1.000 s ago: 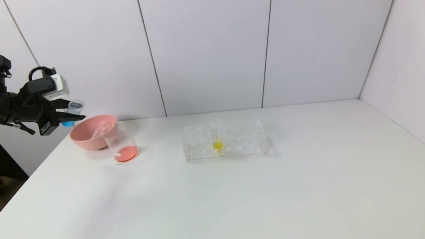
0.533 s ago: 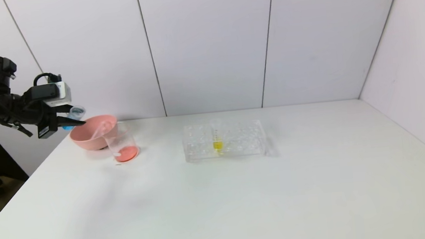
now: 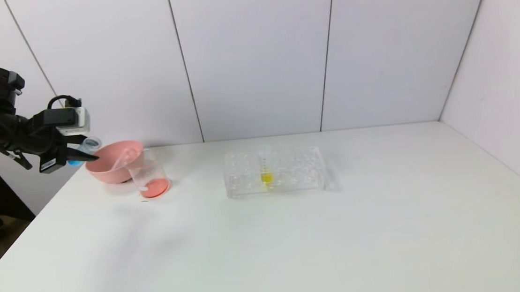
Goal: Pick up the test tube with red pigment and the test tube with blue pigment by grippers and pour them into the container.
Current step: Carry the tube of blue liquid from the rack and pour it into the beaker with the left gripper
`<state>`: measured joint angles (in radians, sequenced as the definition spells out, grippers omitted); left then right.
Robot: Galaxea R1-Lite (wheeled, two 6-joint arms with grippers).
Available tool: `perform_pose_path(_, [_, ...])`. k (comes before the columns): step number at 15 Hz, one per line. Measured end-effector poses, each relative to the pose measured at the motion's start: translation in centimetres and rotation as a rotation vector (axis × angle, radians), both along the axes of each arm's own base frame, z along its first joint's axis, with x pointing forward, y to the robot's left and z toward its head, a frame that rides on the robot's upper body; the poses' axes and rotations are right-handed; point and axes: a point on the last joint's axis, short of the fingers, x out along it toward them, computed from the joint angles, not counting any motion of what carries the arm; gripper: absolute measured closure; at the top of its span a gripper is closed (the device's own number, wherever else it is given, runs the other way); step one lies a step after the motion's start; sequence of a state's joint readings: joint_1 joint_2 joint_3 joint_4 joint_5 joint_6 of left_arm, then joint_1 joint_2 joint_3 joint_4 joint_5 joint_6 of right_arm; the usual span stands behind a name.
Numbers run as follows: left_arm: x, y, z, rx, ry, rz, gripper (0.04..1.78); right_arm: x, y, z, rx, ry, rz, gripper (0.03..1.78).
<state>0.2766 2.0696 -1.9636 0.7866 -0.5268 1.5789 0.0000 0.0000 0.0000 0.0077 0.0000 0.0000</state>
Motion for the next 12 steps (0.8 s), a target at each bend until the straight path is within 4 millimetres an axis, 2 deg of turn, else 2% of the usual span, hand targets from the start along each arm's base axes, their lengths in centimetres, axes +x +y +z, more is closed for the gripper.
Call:
perform_pose_path(5, [0.4,-0.3,-0.2,0.058,0.025,0.037,1.36,0.0,0.0,0.0,0.000,0.000,0.000,0.04])
perform_pose_path(12, [1.1,-1.8,-0.1,0.126,0.009,0.043,1.36,0.0,0.0,0.0,0.000,0.000,0.000,0.04])
